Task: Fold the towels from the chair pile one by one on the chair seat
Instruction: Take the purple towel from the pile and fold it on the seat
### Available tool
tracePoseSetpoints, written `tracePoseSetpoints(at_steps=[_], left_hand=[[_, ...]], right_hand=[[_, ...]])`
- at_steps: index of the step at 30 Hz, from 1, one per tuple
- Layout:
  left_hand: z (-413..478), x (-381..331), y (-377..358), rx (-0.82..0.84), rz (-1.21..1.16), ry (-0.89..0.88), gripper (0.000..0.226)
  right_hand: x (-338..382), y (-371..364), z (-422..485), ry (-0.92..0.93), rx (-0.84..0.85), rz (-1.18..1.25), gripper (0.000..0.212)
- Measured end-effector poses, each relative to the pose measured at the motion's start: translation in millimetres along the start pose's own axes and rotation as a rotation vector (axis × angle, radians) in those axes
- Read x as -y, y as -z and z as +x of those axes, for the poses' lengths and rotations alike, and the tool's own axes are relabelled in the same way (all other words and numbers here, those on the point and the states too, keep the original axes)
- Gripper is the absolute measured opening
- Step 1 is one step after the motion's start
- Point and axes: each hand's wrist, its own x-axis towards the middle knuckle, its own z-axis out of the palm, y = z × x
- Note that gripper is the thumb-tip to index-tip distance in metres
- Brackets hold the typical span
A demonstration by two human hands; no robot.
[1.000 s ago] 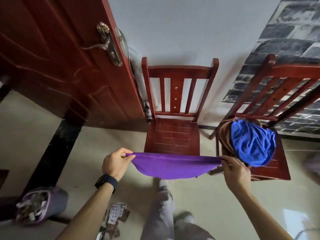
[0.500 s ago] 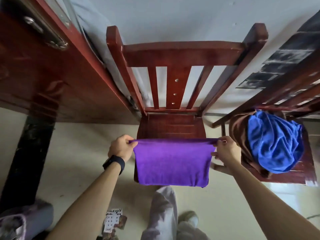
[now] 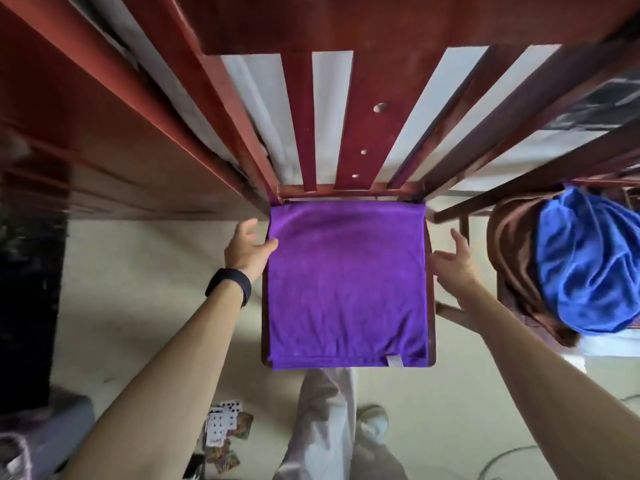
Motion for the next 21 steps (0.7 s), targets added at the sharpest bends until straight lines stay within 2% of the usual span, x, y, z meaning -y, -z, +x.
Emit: tracePoseSetpoints(at_steps=[2,5,8,11,13,16,21], left_hand=[[-23,31,-7,0.019,0.097,0.076,0.055],[-63,83,-23,0.023,0.194,0.203,0.044],[-92,127,-41,0.028,0.222,0.264,0.042],[-103,153,-53,0.029,0.239,0.231,0.031],[-105,161,-59,0.000,0.214,0.205,0.024],[-103,163,-62,-0.056,0.183,0.186,0.027],[-98,169,-58,-0.030,0.252,0.177,0.013]], right_hand=[[-30,-6,-29,-0.058,0.063,-0.140,0.072],[-89,-21,-67,-0.134,0.065,-0.305,0.045],[-130,-33,-85,-0.154,0.062,-0.315,0.041],[-146,-43,-82,-0.096,0.014,-0.291,0.036],[-151,-48,-77,-0.065,-0.036,-0.283,0.035],[-160,-51,-66,-0.069,-0.074,-0.267,0.033],[-164,-56,-57,-0.099,-0.103,-0.238,0.027]])
